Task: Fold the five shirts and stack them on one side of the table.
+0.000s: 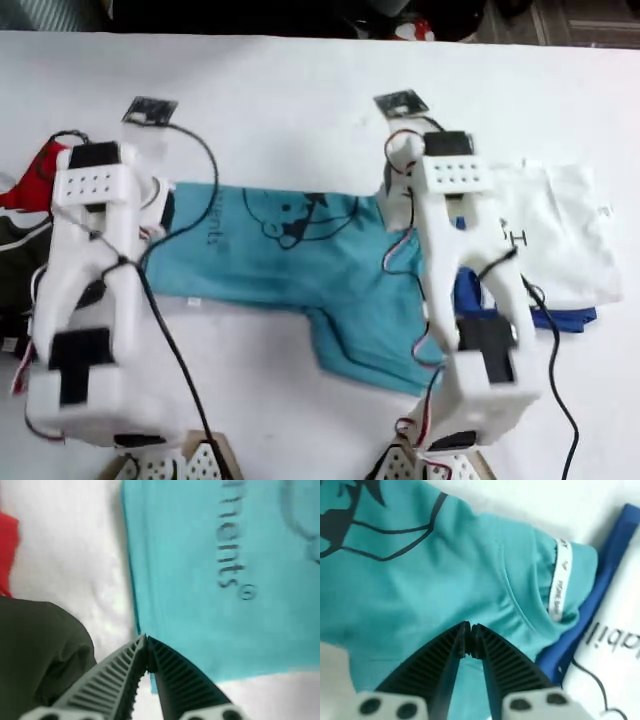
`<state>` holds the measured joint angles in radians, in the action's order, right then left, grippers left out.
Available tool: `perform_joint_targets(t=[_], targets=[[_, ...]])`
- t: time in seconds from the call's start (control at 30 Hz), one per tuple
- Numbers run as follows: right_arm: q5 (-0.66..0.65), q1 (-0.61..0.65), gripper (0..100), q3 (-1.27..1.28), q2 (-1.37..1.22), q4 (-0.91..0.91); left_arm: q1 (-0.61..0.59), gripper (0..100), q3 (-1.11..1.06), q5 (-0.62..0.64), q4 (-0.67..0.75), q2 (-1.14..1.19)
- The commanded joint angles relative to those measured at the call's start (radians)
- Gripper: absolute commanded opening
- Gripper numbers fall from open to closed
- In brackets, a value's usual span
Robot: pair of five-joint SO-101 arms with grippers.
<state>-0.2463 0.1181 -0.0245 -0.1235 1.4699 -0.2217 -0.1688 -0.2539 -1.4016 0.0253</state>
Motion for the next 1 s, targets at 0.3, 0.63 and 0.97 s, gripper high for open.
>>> perform_joint_targets(t=[0.3,0.63,0.97], targets=[[-0.003,-0.176,1.7,-0.002,0.591,0.249,0.242,2,0.038,-0.06,-0.17,-0.285],[-0.086,-0.381,1.8,0.0,0.943,0.249,0.714,11,0.04,-0.069,-0.176,-0.282],[-0.086,-0.456,1.8,0.0,0.981,0.249,1.03,22,-0.146,-0.015,0.057,-0.254]])
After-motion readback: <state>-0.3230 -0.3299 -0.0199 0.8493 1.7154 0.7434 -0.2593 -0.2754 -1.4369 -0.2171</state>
